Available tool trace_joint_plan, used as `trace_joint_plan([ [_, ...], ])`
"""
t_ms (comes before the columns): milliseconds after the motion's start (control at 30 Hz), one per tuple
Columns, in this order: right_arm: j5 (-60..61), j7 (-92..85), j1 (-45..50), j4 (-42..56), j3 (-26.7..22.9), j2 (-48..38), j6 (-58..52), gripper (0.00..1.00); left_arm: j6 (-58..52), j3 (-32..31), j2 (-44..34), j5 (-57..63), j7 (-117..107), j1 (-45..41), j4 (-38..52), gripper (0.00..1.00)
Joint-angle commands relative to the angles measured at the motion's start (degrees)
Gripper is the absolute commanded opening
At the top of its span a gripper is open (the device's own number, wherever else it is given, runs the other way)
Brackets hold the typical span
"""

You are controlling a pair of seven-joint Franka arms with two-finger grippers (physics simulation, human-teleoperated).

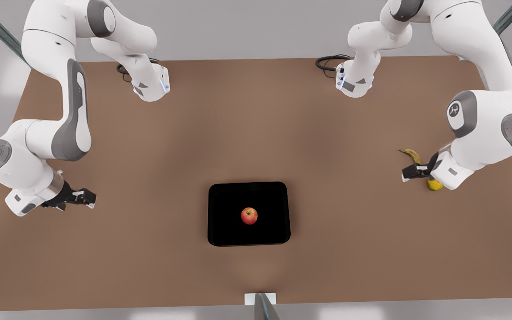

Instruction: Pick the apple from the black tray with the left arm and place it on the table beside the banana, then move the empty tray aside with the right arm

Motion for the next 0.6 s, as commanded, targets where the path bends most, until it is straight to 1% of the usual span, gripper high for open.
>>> trace_joint_plan([
  [0, -0.10, -4.32, 0.01, -0.01, 0.07, 0.00, 1.97, 1.00, 3.51, -0.08, -0.05, -0.41, 2.72, -0.04, -0.03, 1.00],
  [67, -0.01, -4.23, -0.08, 0.08, -0.02, 0.69, 1.97, 1.00, 3.43, 0.36, -0.39, -0.50, 2.72, -0.05, 0.23, 1.00],
  [100, 0.08, -4.14, -0.08, 1.48, -0.02, 5.34, 5.03, 1.00, 3.42, 0.19, -0.40, -0.85, 2.81, -0.04, -0.03, 1.00],
  [133, 0.43, -4.05, -0.08, 7.09, -0.02, 11.40, 6.28, 1.00, 3.34, -1.30, 1.62, -1.21, -1.64, -3.19, 0.76, 1.00],
  [167, 0.87, -4.40, -0.17, 8.25, 0.59, 13.79, 6.45, 1.00, 3.34, -1.57, 1.71, 1.78, -8.34, -9.51, 1.20, 1.00],
  [233, 0.78, -4.32, -0.17, 9.31, 0.77, 13.45, 6.19, 1.00, 3.60, -1.57, 1.89, 3.10, -18.09, -16.30, 1.20, 1.00],
  [267, 0.69, -4.32, -0.17, 9.31, 0.77, 11.60, 5.31, 1.00, 4.13, -1.57, 2.24, 3.10, -21.00, -18.32, 1.20, 1.00],
  [300, 0.61, -4.32, -0.17, 9.31, 0.77, 8.18, 2.60, 1.00, 6.23, -1.57, 2.85, 3.28, -25.91, -20.87, 1.20, 1.00],
  [333, 0.61, -4.32, -0.17, 9.22, 0.77, 6.76, -0.22, 1.00, 7.91, -1.57, 3.82, 4.06, -30.05, -23.59, 1.20, 1.00],
  [367, 0.78, -4.23, -0.08, 9.22, 0.86, 6.68, -0.58, 1.00, 8.87, -1.57, 5.22, 7.75, -35.58, -26.58, 1.29, 1.00],
  [400, 0.87, -4.32, -0.26, 9.22, 0.50, 6.59, -1.37, 1.00, 11.24, -1.57, 7.25, 8.73, -41.92, -29.48, 1.29, 1.00],
  [467, 0.87, -4.14, -0.26, 9.22, 0.59, 6.68, -1.37, 1.00, 14.49, -1.57, 10.05, 8.73, -49.55, -32.21, 1.37, 1.00],
  [500, 0.78, -4.14, -0.26, 9.22, 0.59, 6.68, -1.37, 1.00, 15.82, -1.57, 14.79, 10.21, -58.95, -34.23, 5.75, 1.00],
  [567, 0.78, -4.14, -0.26, 9.22, 0.59, 6.68, -1.37, 1.00, 15.55, -1.39, 23.06, 11.89, -66.27, -36.25, 15.26, 1.00],
])
